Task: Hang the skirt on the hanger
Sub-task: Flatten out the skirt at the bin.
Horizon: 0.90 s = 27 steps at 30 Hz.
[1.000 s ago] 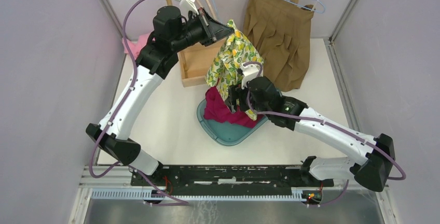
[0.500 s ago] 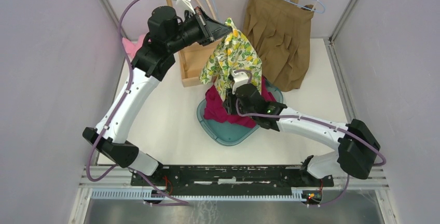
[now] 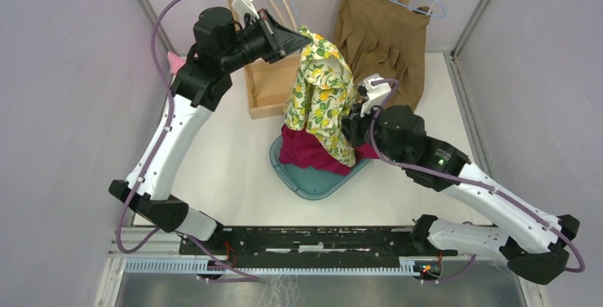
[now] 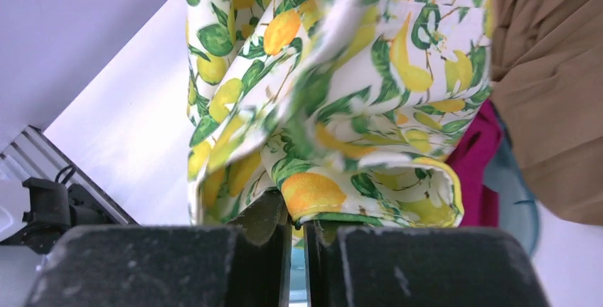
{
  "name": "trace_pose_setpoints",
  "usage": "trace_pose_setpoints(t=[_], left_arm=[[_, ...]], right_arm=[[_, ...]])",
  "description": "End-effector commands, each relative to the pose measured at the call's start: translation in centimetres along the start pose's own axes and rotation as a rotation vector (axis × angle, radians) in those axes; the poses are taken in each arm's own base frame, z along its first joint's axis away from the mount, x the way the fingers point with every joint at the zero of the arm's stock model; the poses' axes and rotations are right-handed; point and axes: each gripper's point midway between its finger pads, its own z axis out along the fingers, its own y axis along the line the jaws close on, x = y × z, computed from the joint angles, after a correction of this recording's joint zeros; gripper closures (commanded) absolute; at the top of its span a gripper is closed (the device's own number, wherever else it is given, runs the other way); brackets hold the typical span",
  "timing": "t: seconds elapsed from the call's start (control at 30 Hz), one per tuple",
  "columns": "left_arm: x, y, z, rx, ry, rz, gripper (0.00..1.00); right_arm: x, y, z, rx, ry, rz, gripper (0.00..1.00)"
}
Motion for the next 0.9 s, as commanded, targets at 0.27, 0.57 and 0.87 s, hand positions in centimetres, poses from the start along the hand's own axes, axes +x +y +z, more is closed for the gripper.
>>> trace_pose_setpoints(t=[0.27,0.57,0.87], left_arm=[[-4.1,-2.9,-6.2,0.005,-0.135,0.124,0.97],[-4.2,-1.2,-5.2,-0.010,-0.148,0.086,0.97],[-6.9,0.4,-3.0,0.028,-0.257,0.061,0.97]], right_arm=[[-7.5,-2.9,-7.4,0.122,0.039,-0.261,0.84],[-10.3,-5.3,-6.9,0.281,0.023,-0.370,0.85],[-12.4,-10.8,-3.9,0.437,0.054,-0.294,0.85]])
